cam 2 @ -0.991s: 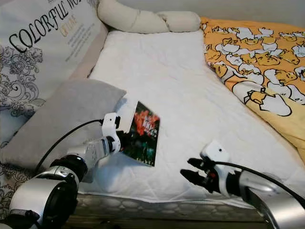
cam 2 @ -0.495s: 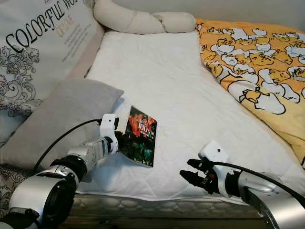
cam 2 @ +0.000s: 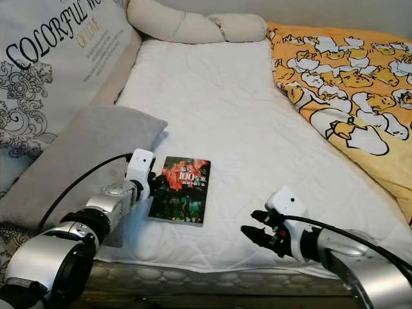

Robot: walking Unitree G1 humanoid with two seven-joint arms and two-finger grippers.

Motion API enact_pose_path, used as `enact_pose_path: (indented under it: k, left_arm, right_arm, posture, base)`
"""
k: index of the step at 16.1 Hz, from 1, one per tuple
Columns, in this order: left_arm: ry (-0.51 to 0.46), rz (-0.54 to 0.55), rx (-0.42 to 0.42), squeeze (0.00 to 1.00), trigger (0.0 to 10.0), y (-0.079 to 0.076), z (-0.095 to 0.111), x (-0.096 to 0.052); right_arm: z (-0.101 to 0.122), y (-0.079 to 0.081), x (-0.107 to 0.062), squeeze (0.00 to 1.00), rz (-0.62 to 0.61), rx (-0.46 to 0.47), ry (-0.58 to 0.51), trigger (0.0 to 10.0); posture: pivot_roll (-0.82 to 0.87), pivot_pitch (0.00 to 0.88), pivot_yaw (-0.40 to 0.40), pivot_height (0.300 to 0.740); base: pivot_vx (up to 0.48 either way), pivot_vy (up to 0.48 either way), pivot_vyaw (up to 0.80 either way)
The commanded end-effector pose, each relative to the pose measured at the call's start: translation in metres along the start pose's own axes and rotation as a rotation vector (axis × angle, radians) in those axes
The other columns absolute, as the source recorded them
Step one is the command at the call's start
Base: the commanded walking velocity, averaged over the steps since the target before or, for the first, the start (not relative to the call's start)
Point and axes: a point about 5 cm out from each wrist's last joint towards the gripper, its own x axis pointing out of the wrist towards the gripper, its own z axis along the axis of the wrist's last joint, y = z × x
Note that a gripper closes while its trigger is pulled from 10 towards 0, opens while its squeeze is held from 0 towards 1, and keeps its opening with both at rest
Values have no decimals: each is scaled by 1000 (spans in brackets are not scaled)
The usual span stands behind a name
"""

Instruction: Clean up the room

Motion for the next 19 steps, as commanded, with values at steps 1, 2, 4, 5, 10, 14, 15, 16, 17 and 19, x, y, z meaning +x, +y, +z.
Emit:
enact_pose_path:
  k: [1, 2, 4, 5, 10, 14, 15, 16, 17, 19]
  left_arm:
    - [-32, 18, 60, 0, 10000, 5, 6, -1]
    - [-67, 14, 49, 0, 10000, 7, 10, -2]
    - [-139, 0, -18, 0, 10000, 9, 18, -3]
    - [-181, -30, -66, 0, 10000, 9, 22, -4]
    - [-456, -92, -99, 0, 10000, 2, 24, -45]
    - [-449, 36, -112, 0, 10000, 7, 2, -73]
    - [-447, 49, -102, 0, 10000, 9, 1, -77]
    - [-446, 65, -89, 0, 10000, 11, -1, -81]
    - [-441, 76, -80, 0, 10000, 11, -2, -86]
    - [-419, 123, -84, 0, 10000, 17, -5, -97]
  right_arm:
    - [3, -3, 2, 0, -20, -8, -13, 10000]
    - [3, -3, 6, 0, -37, -3, -26, 10000]
    - [2, -7, 12, 0, -103, -3, -46, 10000]
    - [1, -12, 16, 0, -166, 9, -58, 10000]
    - [10, -19, 44, 0, -399, 129, -223, 10000]
    - [3, -14, 57, 0, -478, 195, -242, 10000]
    - [0, -13, 58, 0, -488, 199, -238, 10000]
    - [-2, -13, 59, 0, -497, 208, -234, 10000]
    - [-3, -12, 61, 0, -506, 213, -232, 10000]
    - [-6, -12, 63, 0, -533, 227, -232, 10000]
  posture:
    - [-247, 0, 14, 740]
    - [-232, 0, 20, 740]
    - [-216, 0, 23, 740]
    - [-197, 0, 31, 740]
    - [-106, 0, 24, 740]
    - [-51, 0, -6, 740]
    - [-44, 0, -9, 740]
    - [-41, 0, -11, 740]
    - [-40, 0, -11, 740]
    - [-32, 0, -15, 740]
  base:
    - [0, 0, 0]
    - [0, 0, 0]
    - [0, 0, 0]
    - [0, 0, 0]
    - [0, -84, 0]
    - [0, -442, 0]
    - [0, -439, 0]
    - [0, -442, 0]
    - [0, -442, 0]
    - [0, -442, 0]
